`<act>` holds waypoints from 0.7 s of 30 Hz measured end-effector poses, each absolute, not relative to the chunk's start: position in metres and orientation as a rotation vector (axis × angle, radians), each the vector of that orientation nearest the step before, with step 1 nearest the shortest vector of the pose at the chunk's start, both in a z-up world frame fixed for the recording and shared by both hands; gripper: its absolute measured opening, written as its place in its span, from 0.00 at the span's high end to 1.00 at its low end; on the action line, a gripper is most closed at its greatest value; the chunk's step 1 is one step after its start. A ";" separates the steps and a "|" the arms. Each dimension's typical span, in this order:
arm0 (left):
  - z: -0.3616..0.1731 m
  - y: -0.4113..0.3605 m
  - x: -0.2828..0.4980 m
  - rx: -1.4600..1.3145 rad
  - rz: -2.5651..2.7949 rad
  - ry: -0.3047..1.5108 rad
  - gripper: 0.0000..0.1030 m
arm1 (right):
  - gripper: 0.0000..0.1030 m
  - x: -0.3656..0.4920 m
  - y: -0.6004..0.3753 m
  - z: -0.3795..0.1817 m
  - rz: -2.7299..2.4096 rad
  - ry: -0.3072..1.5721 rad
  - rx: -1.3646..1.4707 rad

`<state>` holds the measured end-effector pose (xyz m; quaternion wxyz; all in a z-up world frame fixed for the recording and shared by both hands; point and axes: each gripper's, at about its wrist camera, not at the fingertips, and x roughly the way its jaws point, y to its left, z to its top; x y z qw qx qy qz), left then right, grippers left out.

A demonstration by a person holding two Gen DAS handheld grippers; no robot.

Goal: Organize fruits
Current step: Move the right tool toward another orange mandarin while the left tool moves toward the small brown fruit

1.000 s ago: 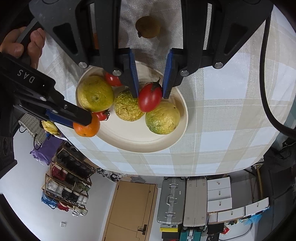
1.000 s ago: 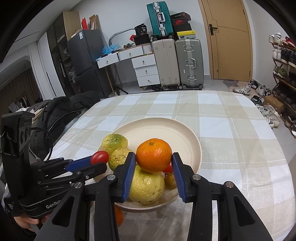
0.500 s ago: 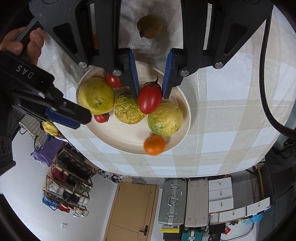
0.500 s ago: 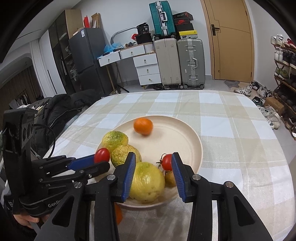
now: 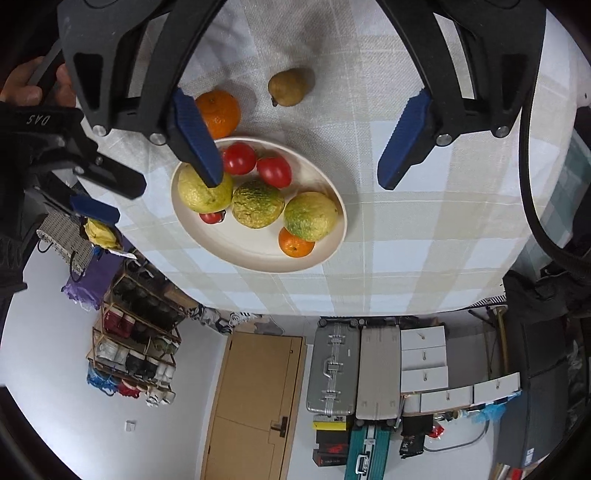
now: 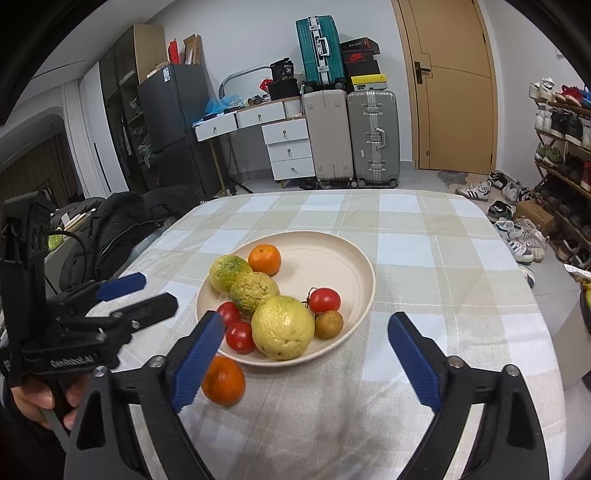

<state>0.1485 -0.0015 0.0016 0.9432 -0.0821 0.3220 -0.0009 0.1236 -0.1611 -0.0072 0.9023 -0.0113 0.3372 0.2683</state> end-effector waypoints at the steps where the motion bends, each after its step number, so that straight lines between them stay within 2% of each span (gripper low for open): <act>1: 0.004 -0.001 0.144 -0.169 0.001 0.652 0.15 | 0.03 0.121 -0.161 -0.008 0.554 0.699 -0.031; 4: 0.012 0.001 0.131 -0.165 0.012 0.626 0.03 | 0.00 0.113 -0.161 -0.010 0.555 0.698 -0.053; 5: 0.016 0.000 0.126 -0.157 0.015 0.618 0.02 | 0.00 0.110 -0.160 -0.011 0.567 0.703 -0.055; 11: 0.019 0.002 0.104 -0.176 0.013 0.612 0.01 | 0.00 0.098 -0.155 -0.020 0.585 0.725 -0.084; 21: -0.007 -0.004 0.092 -0.118 0.030 0.661 0.01 | 0.00 0.095 -0.152 -0.033 0.593 0.771 -0.097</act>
